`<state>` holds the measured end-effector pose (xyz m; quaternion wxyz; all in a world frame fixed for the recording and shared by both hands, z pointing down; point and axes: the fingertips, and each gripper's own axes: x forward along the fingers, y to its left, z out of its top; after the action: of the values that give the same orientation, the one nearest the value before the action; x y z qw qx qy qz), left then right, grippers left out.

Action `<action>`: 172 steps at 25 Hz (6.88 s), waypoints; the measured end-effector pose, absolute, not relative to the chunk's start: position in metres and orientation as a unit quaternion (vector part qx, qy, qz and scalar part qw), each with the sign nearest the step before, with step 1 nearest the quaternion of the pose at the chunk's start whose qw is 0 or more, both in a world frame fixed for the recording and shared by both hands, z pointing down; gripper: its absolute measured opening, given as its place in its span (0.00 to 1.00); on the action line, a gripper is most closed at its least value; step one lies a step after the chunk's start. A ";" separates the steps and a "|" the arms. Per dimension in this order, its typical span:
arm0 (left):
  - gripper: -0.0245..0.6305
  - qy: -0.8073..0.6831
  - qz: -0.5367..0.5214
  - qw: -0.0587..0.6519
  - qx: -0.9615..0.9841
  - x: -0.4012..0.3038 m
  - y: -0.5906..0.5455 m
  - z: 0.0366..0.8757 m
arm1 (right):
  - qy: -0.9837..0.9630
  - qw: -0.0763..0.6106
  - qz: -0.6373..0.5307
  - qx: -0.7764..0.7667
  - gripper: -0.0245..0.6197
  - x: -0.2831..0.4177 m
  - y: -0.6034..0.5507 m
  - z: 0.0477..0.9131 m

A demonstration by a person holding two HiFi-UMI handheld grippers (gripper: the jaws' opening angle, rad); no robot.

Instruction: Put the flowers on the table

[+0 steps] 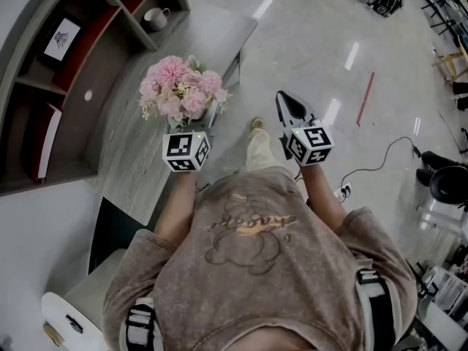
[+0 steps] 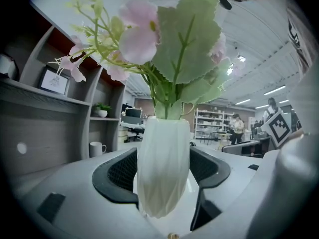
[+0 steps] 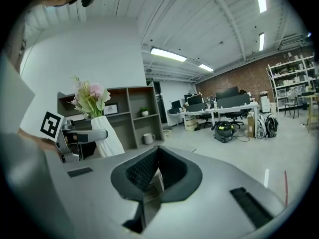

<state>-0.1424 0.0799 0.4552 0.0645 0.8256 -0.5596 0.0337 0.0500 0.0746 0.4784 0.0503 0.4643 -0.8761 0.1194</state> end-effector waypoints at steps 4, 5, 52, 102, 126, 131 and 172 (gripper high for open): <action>0.55 -0.563 0.033 0.066 0.823 -0.138 0.041 0.449 | -0.877 0.050 0.126 0.460 0.03 0.053 0.035 0.477; 0.55 -0.564 0.033 0.066 0.822 -0.137 0.032 0.447 | -0.879 0.050 0.127 0.458 0.03 0.053 0.026 0.476; 0.55 -0.574 0.055 0.035 0.816 -0.139 -0.289 0.452 | -0.895 0.050 0.138 0.421 0.03 0.049 -0.276 0.460; 0.55 -0.564 0.097 0.065 0.818 -0.136 -0.377 0.551 | -0.871 0.093 0.166 0.454 0.03 0.064 -0.327 0.499; 0.55 -0.572 0.110 0.106 0.806 -0.144 -0.368 0.563 | -0.866 0.089 0.162 0.465 0.03 0.076 -0.302 0.495; 0.55 -0.572 0.112 0.107 0.805 -0.143 -0.365 0.564 | -0.866 0.088 0.161 0.465 0.03 0.076 -0.300 0.494; 0.20 -0.613 0.044 0.106 0.782 -0.161 -0.227 0.458 | -0.910 0.065 0.125 0.389 0.03 0.025 -0.266 0.470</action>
<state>-0.1607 -0.2269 0.4581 0.1059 0.7818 -0.6129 0.0438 0.0255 -0.2662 0.4704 0.0646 0.3891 -0.9104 0.1245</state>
